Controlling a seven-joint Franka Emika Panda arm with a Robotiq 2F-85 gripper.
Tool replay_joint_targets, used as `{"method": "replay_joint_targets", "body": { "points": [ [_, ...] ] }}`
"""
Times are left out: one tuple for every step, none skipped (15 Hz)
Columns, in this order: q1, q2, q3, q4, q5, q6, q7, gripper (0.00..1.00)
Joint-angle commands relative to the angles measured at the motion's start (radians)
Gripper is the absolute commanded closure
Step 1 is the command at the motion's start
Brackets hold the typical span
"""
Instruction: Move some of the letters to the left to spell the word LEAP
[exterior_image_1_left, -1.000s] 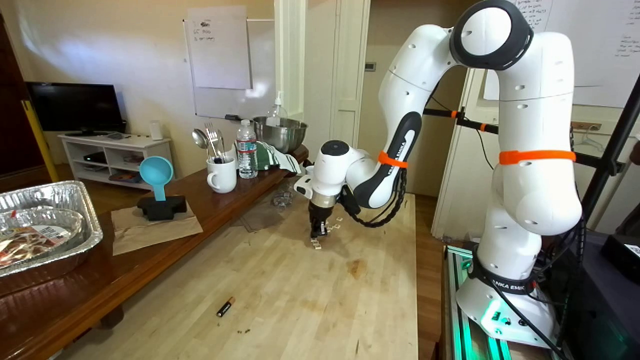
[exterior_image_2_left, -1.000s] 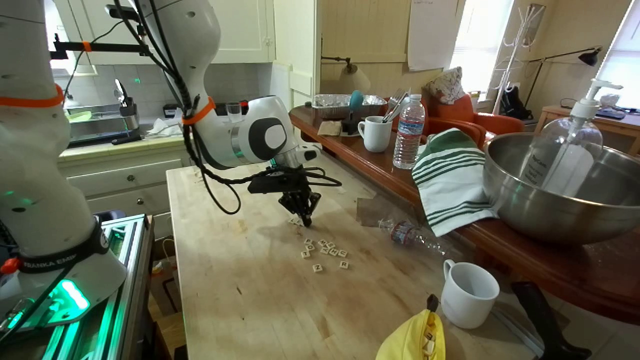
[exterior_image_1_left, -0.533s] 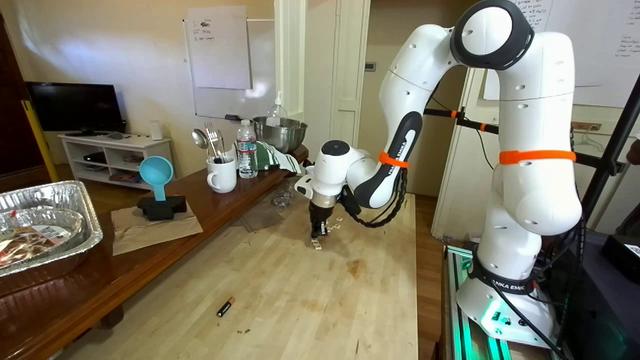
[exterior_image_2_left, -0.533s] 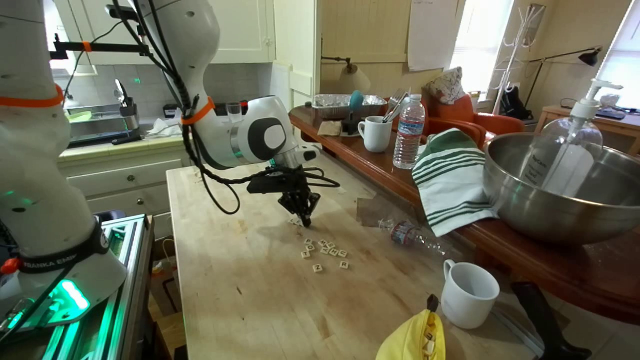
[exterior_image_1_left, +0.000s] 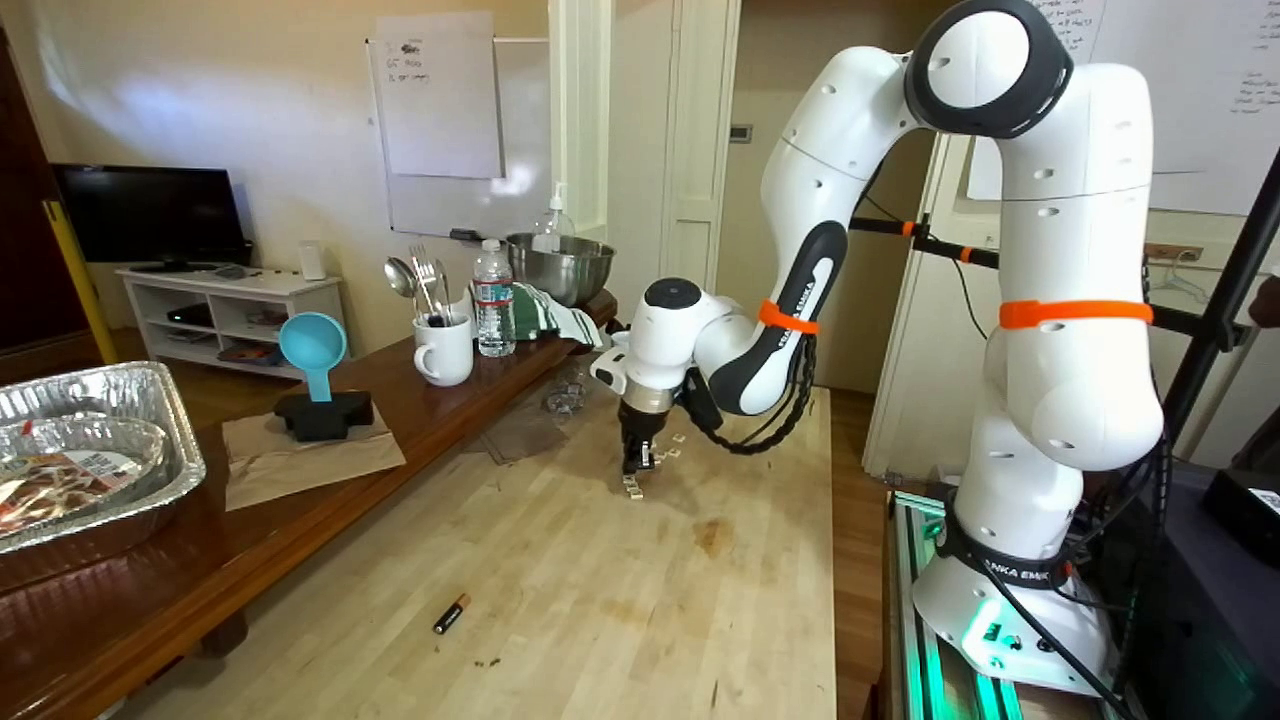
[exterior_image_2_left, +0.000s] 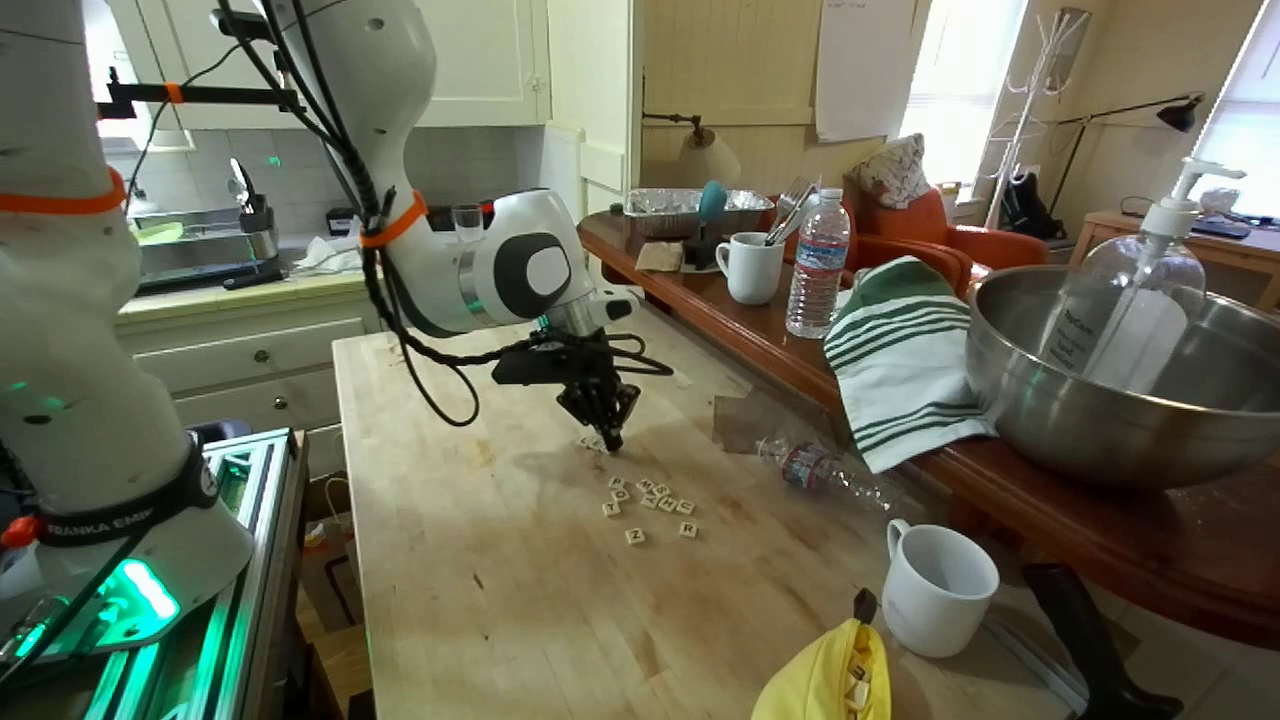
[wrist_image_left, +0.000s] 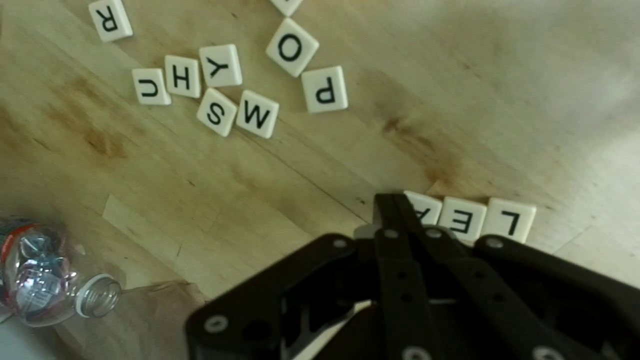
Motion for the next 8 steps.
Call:
{"method": "replay_joint_targets", "body": {
  "points": [
    [0.004,-0.027,-0.006,-0.018,-0.008,0.004,0.032,1.0],
    [0.004,-0.031,-0.006,-0.017,-0.006,0.0,0.036,1.0],
    [0.008,-0.033,-0.012,-0.01,-0.017,-0.02,0.05,1.0],
    [0.0,-0.027,-0.008,-0.008,-0.003,-0.029,0.028,1.0],
    [-0.001,-0.026,-0.014,-0.003,-0.01,-0.034,0.036,1.0],
    [-0.012,-0.026,-0.01,-0.008,0.009,-0.038,0.016,1.0],
    [-0.014,-0.029,-0.015,-0.008,0.003,-0.043,0.027,1.0],
    [-0.019,-0.032,-0.016,-0.009,0.008,-0.049,0.022,1.0]
  ]
}}
